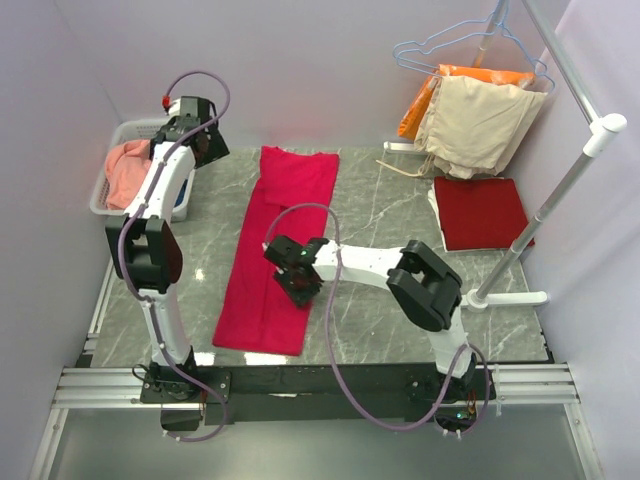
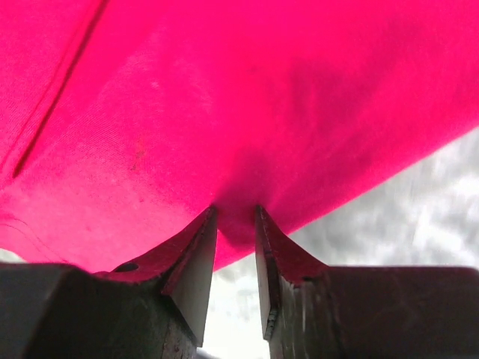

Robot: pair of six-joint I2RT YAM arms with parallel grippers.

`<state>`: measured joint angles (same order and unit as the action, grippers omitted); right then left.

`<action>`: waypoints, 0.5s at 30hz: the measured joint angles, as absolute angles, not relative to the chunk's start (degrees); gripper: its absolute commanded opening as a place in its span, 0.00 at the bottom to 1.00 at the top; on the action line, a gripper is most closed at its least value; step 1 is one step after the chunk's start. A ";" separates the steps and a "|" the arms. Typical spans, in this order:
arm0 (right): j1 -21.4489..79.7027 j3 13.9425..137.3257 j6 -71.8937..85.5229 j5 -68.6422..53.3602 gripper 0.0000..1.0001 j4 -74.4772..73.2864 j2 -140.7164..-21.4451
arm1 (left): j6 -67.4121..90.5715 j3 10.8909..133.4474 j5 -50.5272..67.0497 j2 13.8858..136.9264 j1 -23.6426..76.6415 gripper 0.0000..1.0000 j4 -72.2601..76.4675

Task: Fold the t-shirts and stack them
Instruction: Fold the tshirt

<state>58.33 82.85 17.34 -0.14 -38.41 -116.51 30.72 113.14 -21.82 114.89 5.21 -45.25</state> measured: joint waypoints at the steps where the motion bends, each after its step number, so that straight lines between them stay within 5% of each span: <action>1: 58.22 81.38 17.91 -0.71 0.35 -39.03 -115.42 | 30.65 113.82 -21.63 115.46 5.54 0.99 -45.21; 15: 52.80 71.26 24.23 -4.43 0.34 -48.38 -108.60 | 29.61 112.99 -17.80 117.25 9.43 0.99 -44.01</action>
<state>52.80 71.26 24.23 -4.43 -48.38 -108.60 29.61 112.99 -17.80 117.25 9.43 -44.01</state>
